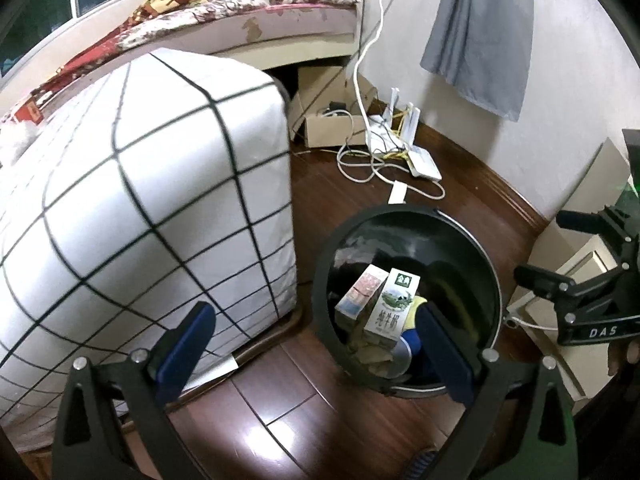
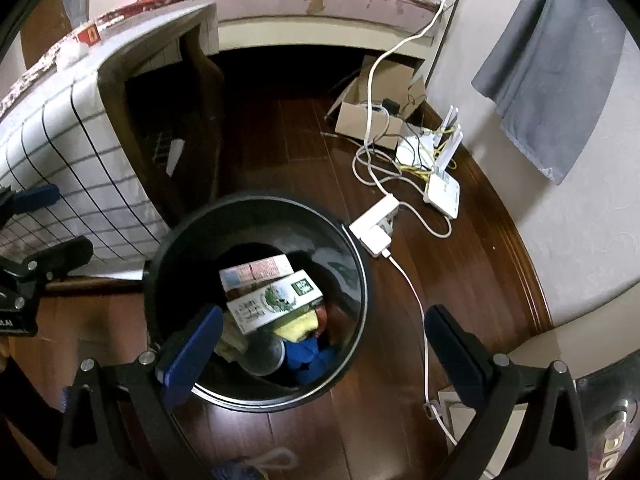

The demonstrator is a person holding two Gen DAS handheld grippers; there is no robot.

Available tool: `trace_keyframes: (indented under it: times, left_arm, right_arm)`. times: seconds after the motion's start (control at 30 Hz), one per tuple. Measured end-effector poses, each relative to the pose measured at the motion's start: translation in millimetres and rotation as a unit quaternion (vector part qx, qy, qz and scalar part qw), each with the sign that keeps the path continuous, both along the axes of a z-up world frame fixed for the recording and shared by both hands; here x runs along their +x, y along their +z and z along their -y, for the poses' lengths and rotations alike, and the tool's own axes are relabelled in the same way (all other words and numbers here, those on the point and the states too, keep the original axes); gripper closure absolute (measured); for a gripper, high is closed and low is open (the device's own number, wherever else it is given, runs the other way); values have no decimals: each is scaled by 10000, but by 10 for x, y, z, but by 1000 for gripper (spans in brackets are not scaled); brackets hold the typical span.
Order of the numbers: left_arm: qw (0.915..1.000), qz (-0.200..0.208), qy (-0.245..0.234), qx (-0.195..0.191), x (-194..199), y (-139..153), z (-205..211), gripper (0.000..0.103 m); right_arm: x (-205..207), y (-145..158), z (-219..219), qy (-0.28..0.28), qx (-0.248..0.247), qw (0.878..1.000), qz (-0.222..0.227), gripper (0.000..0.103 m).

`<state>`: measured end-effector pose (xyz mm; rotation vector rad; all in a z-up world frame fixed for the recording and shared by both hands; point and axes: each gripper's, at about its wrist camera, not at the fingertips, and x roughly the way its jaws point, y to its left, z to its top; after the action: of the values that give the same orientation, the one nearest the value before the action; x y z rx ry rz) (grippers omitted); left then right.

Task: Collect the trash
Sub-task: 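Move both open tools back toward the cup and bag on the table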

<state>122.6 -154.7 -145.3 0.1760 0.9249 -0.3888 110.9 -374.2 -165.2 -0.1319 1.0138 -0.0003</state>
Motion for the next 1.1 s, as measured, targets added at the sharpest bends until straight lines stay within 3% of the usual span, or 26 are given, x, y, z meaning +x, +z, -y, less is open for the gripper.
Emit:
trace_keyframes:
  times: [0.43, 0.73, 1.1]
  left_arm:
    - [9996, 180, 214, -80, -52, 152, -197, 3]
    - [9978, 460, 430, -205, -103, 432, -435, 3]
    - [9873, 1048, 1193, -99, 105, 921, -1215, 3]
  right_arm:
    - [37, 213, -254, 256, 14, 9993, 270, 1]
    - [76, 394, -506, 516, 42, 9971, 559, 1]
    - [217, 906, -1023, 955, 583, 9846, 1341, 1]
